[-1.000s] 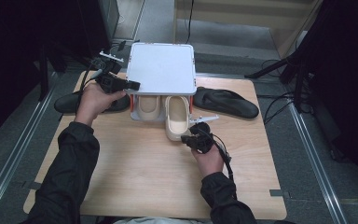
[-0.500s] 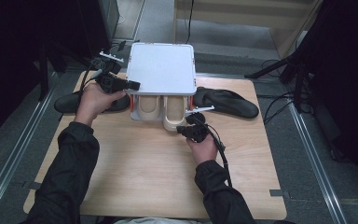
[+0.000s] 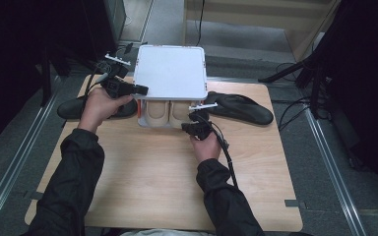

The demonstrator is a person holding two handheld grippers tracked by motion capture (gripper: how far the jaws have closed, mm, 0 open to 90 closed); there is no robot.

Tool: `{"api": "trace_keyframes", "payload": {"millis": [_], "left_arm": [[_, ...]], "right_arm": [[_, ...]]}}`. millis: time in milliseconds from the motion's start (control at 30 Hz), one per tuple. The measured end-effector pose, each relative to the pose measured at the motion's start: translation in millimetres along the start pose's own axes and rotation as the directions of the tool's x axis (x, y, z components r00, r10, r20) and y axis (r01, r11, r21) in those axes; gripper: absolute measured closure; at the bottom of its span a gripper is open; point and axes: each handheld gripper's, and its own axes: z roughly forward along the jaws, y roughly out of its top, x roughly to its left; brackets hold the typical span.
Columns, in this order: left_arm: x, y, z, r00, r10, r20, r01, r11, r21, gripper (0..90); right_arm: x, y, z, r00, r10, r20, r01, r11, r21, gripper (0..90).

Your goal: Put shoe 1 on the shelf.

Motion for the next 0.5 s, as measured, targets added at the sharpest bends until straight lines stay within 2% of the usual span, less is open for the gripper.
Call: {"api": "trace_keyframes", "payload": {"millis": [100,167,267,400,467,500], "left_arm": [[0.5,1.1,0.2,1.0000,-0.006,0.007,0.006,1.0000,0.005,87.4],[1.8,2.1,0.4,0.9994,-0.025,0.025,0.024,0.9997,0.005,83.1],[2.5,2.5,-1.1,0.9985,-0.041,0.036,0.040,0.9992,0.006,79.4],[-0.9,2.8,-12.1,0.9973,-0.050,0.054,0.051,0.9987,-0.008,67.9],[-3.6,1.9,-20.0,0.9981,-0.038,0.049,0.039,0.9989,-0.027,63.0],[-3.6,1.9,-20.0,0.9981,-0.038,0.049,0.039,0.9989,-0.027,60.0]], "right_arm": [[-2.9,-0.7,0.0,0.9989,0.038,-0.028,-0.038,0.999,-0.006,90.0],[-1.5,-2.1,-2.4,0.9991,0.030,-0.030,-0.030,1.000,-0.007,90.0],[3.2,-6.4,-12.0,0.9989,0.006,-0.047,-0.006,1.000,-0.014,89.2],[8.9,-16.6,-30.9,0.9956,-0.040,-0.084,0.038,0.999,-0.032,86.0],[10.7,-23.1,-41.5,0.9928,-0.075,-0.093,0.073,0.997,-0.028,86.5],[10.7,-23.1,-41.5,0.9928,-0.075,-0.093,0.073,0.997,-0.028,86.5]]}}
